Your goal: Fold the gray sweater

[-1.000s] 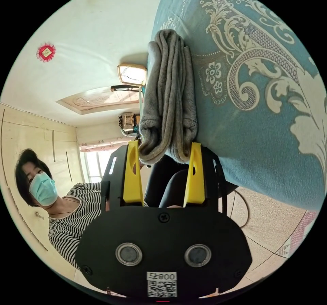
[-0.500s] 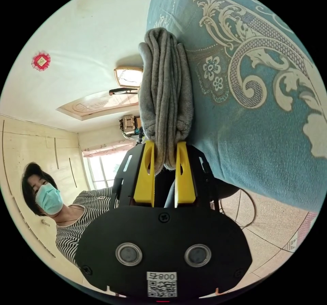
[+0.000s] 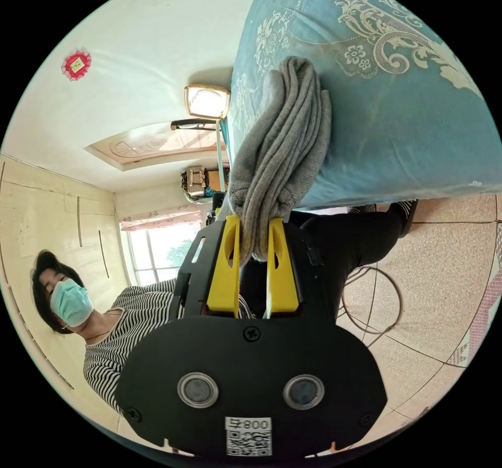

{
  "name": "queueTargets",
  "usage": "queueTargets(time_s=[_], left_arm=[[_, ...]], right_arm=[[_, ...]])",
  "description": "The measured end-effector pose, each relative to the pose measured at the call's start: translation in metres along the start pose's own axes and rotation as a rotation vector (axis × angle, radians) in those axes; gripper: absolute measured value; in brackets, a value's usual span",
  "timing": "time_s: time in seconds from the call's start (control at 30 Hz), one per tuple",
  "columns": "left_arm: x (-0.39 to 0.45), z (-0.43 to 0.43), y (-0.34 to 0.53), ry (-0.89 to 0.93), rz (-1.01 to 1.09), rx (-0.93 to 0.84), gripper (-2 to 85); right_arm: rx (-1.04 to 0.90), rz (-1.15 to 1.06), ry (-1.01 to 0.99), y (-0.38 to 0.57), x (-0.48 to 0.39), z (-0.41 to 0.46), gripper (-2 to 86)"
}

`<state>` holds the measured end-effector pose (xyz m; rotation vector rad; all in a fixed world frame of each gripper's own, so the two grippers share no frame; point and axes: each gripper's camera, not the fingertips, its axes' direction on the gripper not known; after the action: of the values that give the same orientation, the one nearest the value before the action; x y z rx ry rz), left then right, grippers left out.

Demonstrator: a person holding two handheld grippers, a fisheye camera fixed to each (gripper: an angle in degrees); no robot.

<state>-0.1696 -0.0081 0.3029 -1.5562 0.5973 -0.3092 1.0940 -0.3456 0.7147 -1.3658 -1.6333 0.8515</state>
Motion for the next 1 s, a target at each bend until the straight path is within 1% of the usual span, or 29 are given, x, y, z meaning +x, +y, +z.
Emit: queueTargets(time_s=[0.17,0.37,0.8,1.0], left_arm=[[0.008,0.016,0.053,0.006,-0.001,-0.007,14.3],[0.005,0.039,0.089,0.027,-0.022,-0.007,14.3],[0.02,0.094,0.098,-0.02,-0.069,-0.04,14.5],[0.052,0.126,0.089,-0.076,-0.157,-0.084,14.5]], right_arm=[[0.0,0.004,-0.018,0.05,-0.018,0.025,8.2],[0.022,0.004,-0.028,0.09,-0.04,0.049,8.2],[-0.004,0.01,-0.089,0.099,-0.085,0.088,8.2],[-0.054,0.068,-0.161,0.086,-0.119,0.094,8.2]])
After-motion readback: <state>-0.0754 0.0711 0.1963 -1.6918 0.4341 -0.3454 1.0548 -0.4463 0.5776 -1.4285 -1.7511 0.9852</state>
